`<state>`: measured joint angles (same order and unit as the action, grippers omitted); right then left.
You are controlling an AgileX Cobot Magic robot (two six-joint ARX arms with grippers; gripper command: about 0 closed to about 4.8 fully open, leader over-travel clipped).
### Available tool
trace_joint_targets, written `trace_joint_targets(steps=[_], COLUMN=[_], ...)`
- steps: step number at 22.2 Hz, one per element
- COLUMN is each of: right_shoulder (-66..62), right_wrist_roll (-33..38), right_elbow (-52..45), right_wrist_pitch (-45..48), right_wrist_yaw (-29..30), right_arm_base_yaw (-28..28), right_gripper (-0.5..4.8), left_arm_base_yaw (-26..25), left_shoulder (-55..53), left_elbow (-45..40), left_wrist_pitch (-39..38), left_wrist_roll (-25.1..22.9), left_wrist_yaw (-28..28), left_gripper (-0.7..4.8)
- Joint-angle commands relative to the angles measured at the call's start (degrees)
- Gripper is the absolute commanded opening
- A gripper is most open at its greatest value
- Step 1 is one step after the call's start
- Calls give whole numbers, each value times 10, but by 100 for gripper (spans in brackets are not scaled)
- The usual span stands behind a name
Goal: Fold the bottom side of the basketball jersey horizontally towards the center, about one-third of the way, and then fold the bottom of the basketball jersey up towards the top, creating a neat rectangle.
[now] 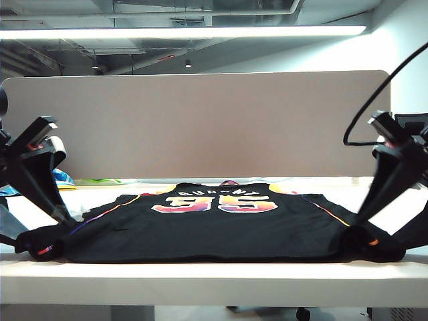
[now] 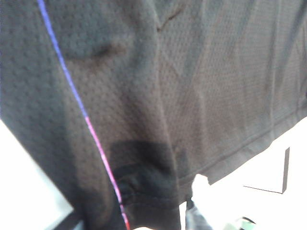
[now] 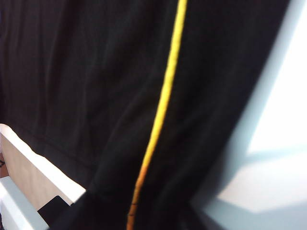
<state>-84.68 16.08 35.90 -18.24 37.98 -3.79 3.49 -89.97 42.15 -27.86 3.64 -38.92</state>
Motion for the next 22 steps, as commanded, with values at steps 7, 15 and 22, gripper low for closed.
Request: trace_joint_targets(steps=[7, 15, 22], right_shoulder=[115, 458, 385], right_wrist_roll=[-31, 28, 123], right_elbow=[-7, -7, -6], right_wrist_pitch=[-132, -310, 4], right_wrist_yaw=[-35, -33, -89], right_arm_base_yaw=[-4, -4, 2], right_gripper=[-2, -2, -2], left_arm_base_yaw=[0, 10, 9], left_shoulder=[61, 388, 351], left_elbow=[-13, -12, -7], left_wrist_pitch=[-104, -258, 55], left_wrist_roll=[-2, 28, 153], left_wrist_yaw=[57, 59, 63], left_gripper=[-5, -5, -5])
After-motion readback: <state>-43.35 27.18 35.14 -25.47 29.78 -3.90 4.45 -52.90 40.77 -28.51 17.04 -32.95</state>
